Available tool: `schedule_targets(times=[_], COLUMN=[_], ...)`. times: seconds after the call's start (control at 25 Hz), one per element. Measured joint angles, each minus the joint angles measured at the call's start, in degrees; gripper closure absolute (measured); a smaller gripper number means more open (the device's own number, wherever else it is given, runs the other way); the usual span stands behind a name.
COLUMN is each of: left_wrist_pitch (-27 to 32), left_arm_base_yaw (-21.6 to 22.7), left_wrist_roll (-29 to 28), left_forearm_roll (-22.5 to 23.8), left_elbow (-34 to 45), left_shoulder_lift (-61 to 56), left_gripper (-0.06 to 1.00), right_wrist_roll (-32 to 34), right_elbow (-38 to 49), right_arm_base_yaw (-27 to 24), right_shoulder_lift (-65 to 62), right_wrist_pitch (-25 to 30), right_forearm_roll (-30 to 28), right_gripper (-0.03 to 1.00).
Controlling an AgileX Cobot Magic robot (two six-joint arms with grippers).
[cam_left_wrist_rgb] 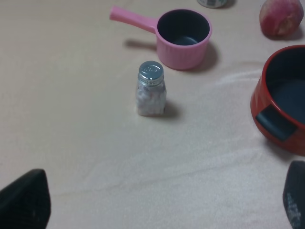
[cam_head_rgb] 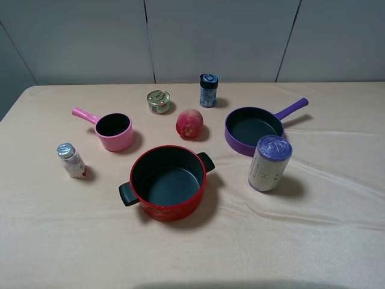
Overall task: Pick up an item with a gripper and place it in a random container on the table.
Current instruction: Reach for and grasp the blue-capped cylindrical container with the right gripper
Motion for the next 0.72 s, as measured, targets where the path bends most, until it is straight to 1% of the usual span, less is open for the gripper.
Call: schedule_targets(times=[0.72], left_wrist_pitch=[0.00], left_arm_base_yaw=[0.00], left_wrist_roll=[0.00], left_forearm_roll=[0.00], left_elbow=[0.00], left_shoulder_lift=[0.00], left_gripper=[-0.05], right_wrist_roll=[0.00], right_elbow=[0.00], right_arm_base_yaw=[0.00], right_shoulder_lift=[0.00], right_wrist_pitch=[0.00], right_forearm_roll=[0.00], right_gripper=[0.27])
